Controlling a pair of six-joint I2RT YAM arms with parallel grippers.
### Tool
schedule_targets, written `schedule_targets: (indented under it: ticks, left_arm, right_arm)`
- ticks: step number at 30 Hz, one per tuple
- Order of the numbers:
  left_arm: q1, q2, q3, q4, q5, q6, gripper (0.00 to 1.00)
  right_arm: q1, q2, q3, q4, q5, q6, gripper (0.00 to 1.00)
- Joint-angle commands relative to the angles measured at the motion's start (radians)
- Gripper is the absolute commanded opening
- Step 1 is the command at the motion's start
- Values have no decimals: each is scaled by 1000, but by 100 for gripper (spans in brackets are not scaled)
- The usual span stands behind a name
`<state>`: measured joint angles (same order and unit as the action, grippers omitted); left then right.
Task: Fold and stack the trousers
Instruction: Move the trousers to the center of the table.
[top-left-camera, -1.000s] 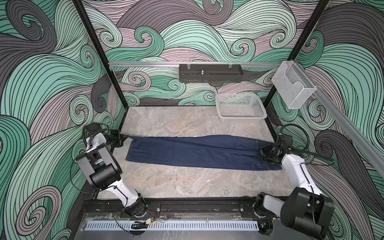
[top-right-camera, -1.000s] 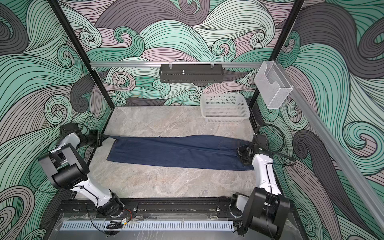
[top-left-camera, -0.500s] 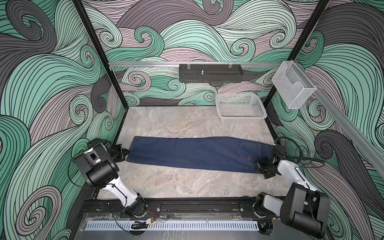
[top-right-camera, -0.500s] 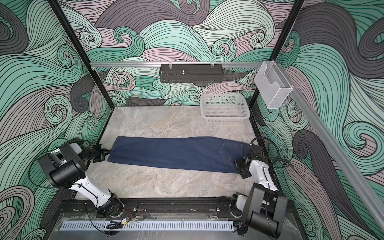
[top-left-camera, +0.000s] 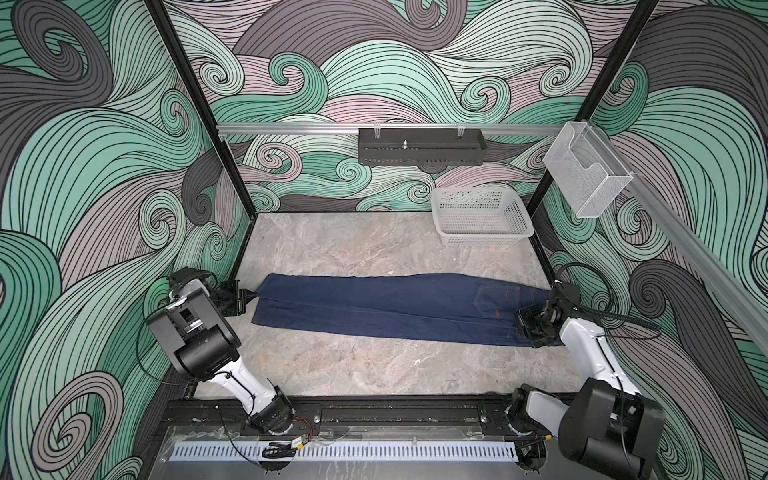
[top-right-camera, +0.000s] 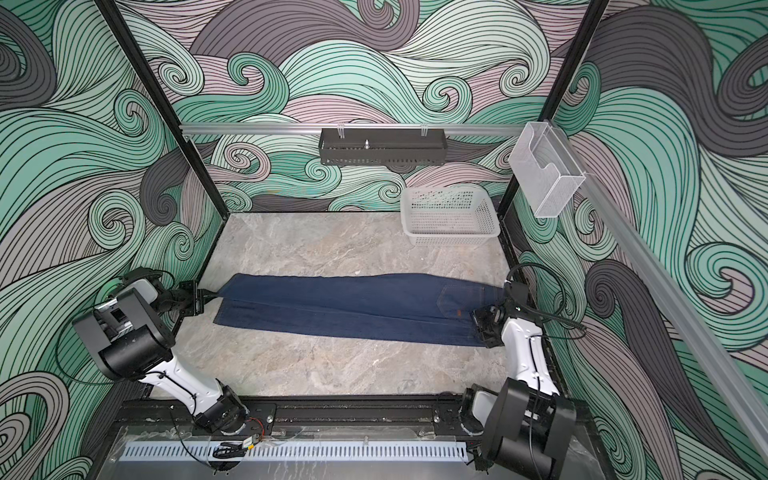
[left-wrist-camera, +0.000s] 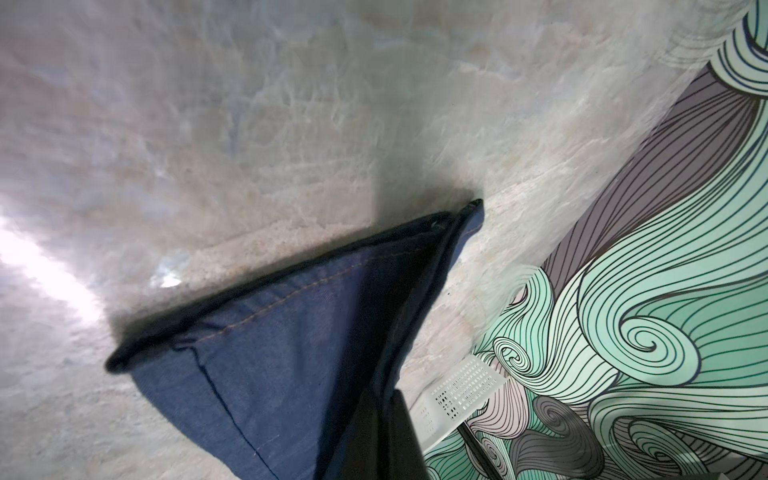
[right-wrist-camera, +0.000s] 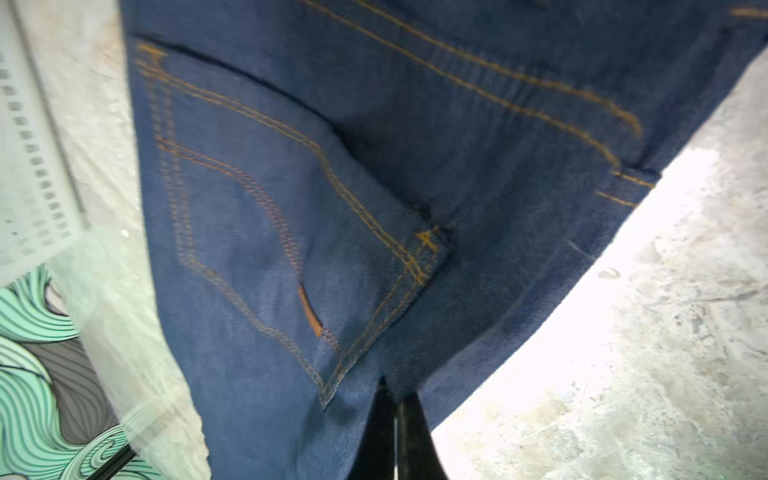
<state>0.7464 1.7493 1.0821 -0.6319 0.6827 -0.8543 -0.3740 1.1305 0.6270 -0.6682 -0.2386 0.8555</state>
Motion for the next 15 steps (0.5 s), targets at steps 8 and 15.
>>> schedule_targets:
  ticks: [8,15]
  left_arm:
    - [24,23,-27,-66,-60,64,31]
    - [18,-62,138,-260,-165,181,61]
  right_arm:
    - [-8,10,-52,-5,51,-58,40]
    - [7,-49,89,-143,47,-141,69]
